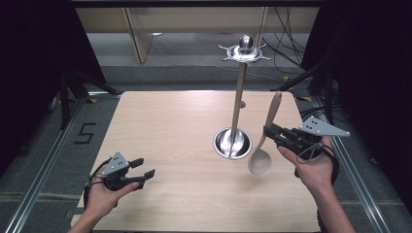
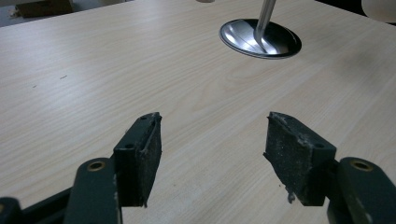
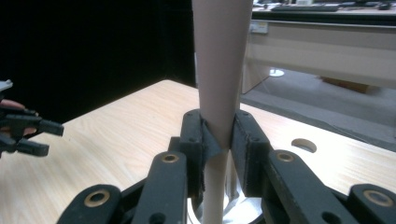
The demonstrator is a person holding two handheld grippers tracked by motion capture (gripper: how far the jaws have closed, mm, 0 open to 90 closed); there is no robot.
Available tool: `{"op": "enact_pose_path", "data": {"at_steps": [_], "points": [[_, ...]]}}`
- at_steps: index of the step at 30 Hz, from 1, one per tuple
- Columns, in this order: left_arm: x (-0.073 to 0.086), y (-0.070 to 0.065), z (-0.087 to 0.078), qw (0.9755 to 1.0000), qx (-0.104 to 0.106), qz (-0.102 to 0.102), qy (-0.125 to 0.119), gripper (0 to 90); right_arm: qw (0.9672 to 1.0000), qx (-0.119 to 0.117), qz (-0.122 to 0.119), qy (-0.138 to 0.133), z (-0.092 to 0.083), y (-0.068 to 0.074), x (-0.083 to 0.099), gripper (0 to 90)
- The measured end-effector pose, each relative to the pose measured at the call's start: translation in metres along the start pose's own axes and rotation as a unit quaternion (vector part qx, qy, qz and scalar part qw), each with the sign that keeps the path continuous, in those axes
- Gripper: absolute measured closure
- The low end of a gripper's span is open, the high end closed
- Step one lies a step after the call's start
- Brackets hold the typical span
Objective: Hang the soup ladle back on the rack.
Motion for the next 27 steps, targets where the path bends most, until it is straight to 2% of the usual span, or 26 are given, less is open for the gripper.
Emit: {"op": "enact_pose_path", "data": {"at_steps": [1, 2, 3, 4, 5, 6, 7, 12, 15, 16, 17, 19, 20, 23, 24, 25, 26, 27], "points": [[0.000, 0.000, 0.000, 1.0000, 0.000, -0.003, -0.001, 35.2, 0.9999, -0.004, -0.003, 0.009, 0.000, -0.001, 0.001, 76.0], [0.000, 0.001, 0.001, 1.0000, 0.002, -0.003, -0.002, 35.2, 0.9997, -0.012, -0.022, 0.005, 0.001, -0.004, 0.000, 75.9], [0.000, 0.001, 0.002, 1.0000, 0.005, -0.002, -0.002, 35.3, 0.9997, -0.015, -0.018, 0.011, 0.001, -0.004, 0.001, 75.9], [0.000, 0.000, 0.002, 1.0000, 0.005, -0.001, -0.001, 35.2, 0.9995, -0.018, -0.023, 0.009, 0.002, -0.005, 0.001, 75.9], [0.000, 0.000, 0.002, 1.0000, 0.000, 0.000, 0.003, 35.2, 0.9994, -0.020, -0.024, 0.013, 0.002, -0.005, 0.002, 76.0], [0.000, -0.001, 0.002, 1.0000, 0.006, -0.001, 0.000, 35.3, 0.9993, -0.031, -0.015, 0.015, 0.002, -0.004, 0.003, 76.0], [0.001, -0.001, 0.002, 1.0000, 0.003, 0.000, 0.002, 35.2, 0.9991, -0.034, -0.020, 0.017, 0.003, -0.004, 0.003, 76.0], [0.001, -0.001, 0.002, 1.0000, 0.006, -0.003, 0.001, 35.2, 0.9990, -0.030, -0.030, 0.011, 0.006, -0.001, -0.001, 75.9], [0.001, -0.001, 0.001, 1.0000, 0.007, -0.003, 0.001, 35.2, 0.9993, -0.029, -0.021, 0.007, 0.008, 0.005, -0.004, 76.0], [0.001, -0.001, 0.001, 1.0000, 0.007, -0.003, 0.001, 35.2, 0.9992, -0.021, -0.033, 0.006, 0.008, 0.004, -0.005, 76.0], [0.001, -0.001, 0.001, 1.0000, 0.007, -0.002, 0.001, 35.2, 0.9993, -0.026, -0.029, 0.001, 0.010, 0.006, -0.006, 76.0], [-0.001, -0.002, 0.001, 0.9999, 0.003, -0.012, -0.003, 35.2, 0.9993, -0.022, -0.031, 0.003, 0.011, 0.008, -0.007, 76.0], [-0.003, -0.003, 0.001, 0.9999, 0.006, -0.010, -0.007, 35.2, 0.9993, -0.017, -0.032, 0.004, 0.011, 0.009, -0.007, 76.0], [-0.017, -0.008, 0.004, 0.9997, 0.011, -0.006, -0.021, 35.1, 0.9995, -0.012, -0.030, 0.002, 0.011, 0.012, -0.009, 76.0], [-0.026, -0.011, 0.005, 0.9994, 0.016, -0.012, -0.029, 35.2, 0.9996, -0.012, -0.027, 0.003, 0.012, 0.013, -0.009, 76.0], [-0.036, -0.015, 0.005, 0.9990, 0.021, -0.011, -0.038, 35.4, 0.9992, -0.005, -0.038, -0.003, 0.012, 0.012, -0.010, 76.0], [-0.048, -0.020, 0.007, 0.9984, 0.030, -0.006, -0.049, 35.6, 0.9993, -0.007, -0.037, -0.003, 0.013, 0.014, -0.011, 76.0], [-0.061, -0.027, 0.008, 0.9977, 0.036, -0.006, -0.058, 36.0, 0.9993, 0.000, -0.037, 0.001, 0.013, 0.015, -0.011, 76.0]]}}
Point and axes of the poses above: each handheld gripper's, and its own axes: z roughly forward along the jaws, x roughly out of its underside, y roughly to its left, the point moved 6 cm from there along z, roughly forward along the jaws, and after that the axes turned 4 degrees about -x, right-handed, at the moved point
